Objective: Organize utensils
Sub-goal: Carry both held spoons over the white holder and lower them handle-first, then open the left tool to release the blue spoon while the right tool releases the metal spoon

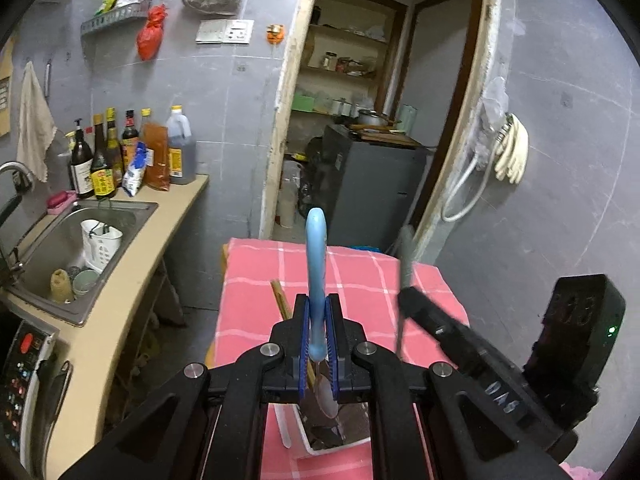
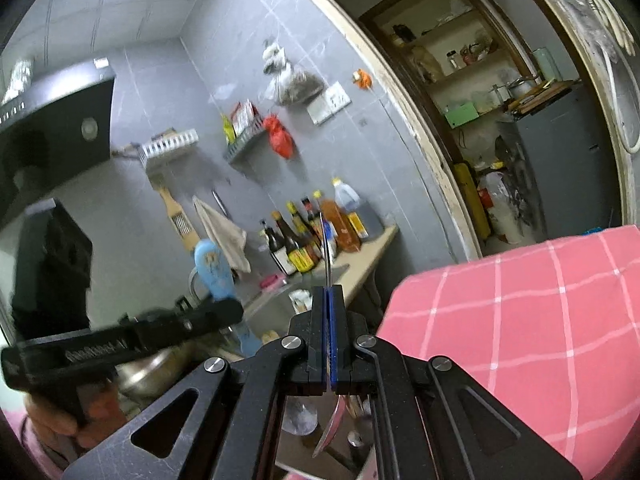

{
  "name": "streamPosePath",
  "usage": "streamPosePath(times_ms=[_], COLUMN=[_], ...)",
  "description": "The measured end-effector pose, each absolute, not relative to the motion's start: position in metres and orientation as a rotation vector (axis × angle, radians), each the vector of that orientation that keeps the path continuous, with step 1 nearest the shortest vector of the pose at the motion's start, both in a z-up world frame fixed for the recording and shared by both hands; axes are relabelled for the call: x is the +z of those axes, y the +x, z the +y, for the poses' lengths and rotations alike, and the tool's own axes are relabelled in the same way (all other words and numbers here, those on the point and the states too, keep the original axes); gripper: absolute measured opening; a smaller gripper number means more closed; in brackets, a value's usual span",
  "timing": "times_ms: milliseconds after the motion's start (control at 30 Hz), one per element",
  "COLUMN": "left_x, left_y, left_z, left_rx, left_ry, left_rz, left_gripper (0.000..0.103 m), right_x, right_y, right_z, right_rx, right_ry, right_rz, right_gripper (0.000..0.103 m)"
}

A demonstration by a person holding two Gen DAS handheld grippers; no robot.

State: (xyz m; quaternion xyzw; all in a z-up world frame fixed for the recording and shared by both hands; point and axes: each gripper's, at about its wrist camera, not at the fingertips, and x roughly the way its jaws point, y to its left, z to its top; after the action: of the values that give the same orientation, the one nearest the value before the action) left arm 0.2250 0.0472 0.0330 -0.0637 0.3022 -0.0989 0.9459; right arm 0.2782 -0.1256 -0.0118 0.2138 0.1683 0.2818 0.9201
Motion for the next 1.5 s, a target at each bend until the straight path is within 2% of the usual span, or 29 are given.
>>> streamPosePath(times_ms=[533, 867, 1500], left_x=[0.008, -0.008, -0.014], left_y=[0.207, 0.21, 0.203], left_z=[0.034, 0.059, 0.066], left_rx=[-0.246, -0.268, -0.32], left_ry=[-0.032, -0.219, -0.281], left_rz=[0.657, 0.734, 0.724], left_gripper=[0.008, 0.009, 0.013], right_x=[-0.032, -0.034, 0.001], right_y=[0.27, 0.261, 0.237], right_z=[-0.126, -0.133, -0.145], right_rx=[0.572, 0.563, 0.466], right_ry=[0.389, 0.383, 0.348], right_rz=[0.393, 0.439, 0.404], right_gripper=[0.002, 0.002, 0.007])
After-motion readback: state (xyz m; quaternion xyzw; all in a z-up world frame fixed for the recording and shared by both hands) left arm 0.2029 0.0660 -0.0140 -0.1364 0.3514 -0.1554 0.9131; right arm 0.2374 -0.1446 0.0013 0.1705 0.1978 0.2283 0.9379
